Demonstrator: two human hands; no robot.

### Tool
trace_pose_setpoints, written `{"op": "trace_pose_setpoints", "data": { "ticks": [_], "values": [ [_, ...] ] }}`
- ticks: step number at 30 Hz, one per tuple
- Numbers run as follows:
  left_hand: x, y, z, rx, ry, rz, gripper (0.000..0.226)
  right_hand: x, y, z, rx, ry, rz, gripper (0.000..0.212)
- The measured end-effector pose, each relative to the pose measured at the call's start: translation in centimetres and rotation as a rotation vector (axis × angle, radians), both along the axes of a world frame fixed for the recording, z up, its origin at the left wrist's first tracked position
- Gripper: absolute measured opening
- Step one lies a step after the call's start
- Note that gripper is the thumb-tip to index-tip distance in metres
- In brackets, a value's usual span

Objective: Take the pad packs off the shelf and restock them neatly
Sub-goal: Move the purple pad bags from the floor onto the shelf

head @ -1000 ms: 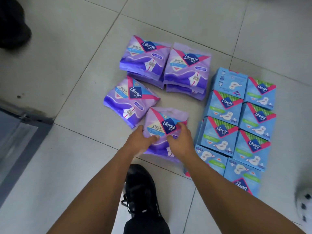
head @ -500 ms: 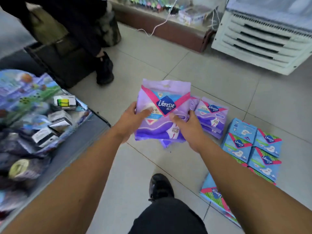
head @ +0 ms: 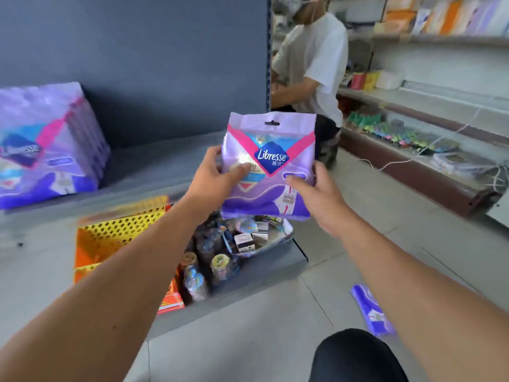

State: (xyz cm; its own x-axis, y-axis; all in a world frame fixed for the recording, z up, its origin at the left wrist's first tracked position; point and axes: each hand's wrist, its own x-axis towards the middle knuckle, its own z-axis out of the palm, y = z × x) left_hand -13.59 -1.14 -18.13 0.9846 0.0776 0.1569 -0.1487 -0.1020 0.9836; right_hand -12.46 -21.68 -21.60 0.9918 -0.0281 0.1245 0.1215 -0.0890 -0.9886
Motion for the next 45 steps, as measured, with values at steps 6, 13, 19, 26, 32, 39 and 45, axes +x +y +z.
{"op": "trace_pose_setpoints", "data": {
  "ticks": [6, 13, 19, 26, 32, 39, 45],
  "values": [
    [-4.6, 10.7, 3.7, 0.045, -0.054, 0.082, 0.063, 0.3, 10.4, 4.6, -0.091, -0.123, 0.163, 0.029],
    [-7.9, 22.6, 5.7, 0.094, -0.109, 0.386, 0.066, 0.3, 23.9, 8.6, -0.241, -0.272, 0.261, 0.034],
    [-7.8, 29.9, 5.6, 0.179, -0.108, 0.596, 0.051, 1.1, 32.4, 9.2, -0.268, -0.258, 0.309, 0.044],
    [-7.2, 34.9, 2.8, 0.255, 0.066, 0.673, 0.053, 2.4, 38.6, 5.7, -0.318, -0.279, 0.33, 0.046],
    [-6.9, 35.5, 0.0, 0.414, 0.078, 0.602, 0.048, 3.1, 38.9, 1.8, -0.383, -0.247, 0.334, 0.046],
    [-6.7, 36.2, 0.4, 0.476, 0.016, 0.695, 0.033, 2.8, 40.1, 2.7, -0.403, -0.357, 0.279, 0.045],
    [-7.2, 36.4, -0.4, 0.523, 0.116, 0.608, 0.045, 2.6, 39.9, 2.0, -0.495, -0.319, 0.34, 0.049]
  ]
}}
